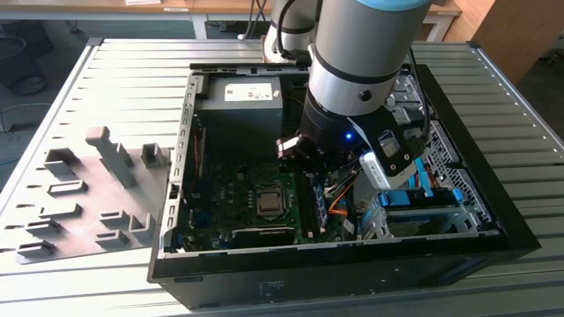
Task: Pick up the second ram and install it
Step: 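Insert the second ram into the second slot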
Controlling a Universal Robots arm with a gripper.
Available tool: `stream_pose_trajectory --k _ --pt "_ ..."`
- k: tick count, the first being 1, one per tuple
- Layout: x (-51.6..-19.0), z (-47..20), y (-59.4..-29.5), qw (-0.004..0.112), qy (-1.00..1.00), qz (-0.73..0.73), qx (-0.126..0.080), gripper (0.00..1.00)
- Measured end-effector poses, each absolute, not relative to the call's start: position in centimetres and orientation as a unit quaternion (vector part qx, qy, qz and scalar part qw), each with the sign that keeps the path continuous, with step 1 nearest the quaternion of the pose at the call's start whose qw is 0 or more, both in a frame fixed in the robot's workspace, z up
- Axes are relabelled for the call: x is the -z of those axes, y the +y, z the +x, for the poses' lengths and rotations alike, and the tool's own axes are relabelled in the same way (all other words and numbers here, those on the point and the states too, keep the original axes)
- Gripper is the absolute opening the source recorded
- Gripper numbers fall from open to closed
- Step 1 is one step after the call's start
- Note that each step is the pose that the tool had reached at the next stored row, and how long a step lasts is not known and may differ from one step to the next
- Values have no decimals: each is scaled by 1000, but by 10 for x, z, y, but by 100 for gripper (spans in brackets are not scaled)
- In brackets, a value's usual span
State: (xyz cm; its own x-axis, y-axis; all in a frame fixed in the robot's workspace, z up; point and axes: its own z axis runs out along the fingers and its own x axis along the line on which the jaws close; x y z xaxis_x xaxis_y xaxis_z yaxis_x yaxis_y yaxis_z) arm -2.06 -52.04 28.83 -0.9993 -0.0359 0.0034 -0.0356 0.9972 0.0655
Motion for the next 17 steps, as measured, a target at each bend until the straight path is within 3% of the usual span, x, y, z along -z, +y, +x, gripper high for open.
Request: stream_pose_trajectory --k 17 --pt "-286 -20 -520 2 -999 18 31 14"
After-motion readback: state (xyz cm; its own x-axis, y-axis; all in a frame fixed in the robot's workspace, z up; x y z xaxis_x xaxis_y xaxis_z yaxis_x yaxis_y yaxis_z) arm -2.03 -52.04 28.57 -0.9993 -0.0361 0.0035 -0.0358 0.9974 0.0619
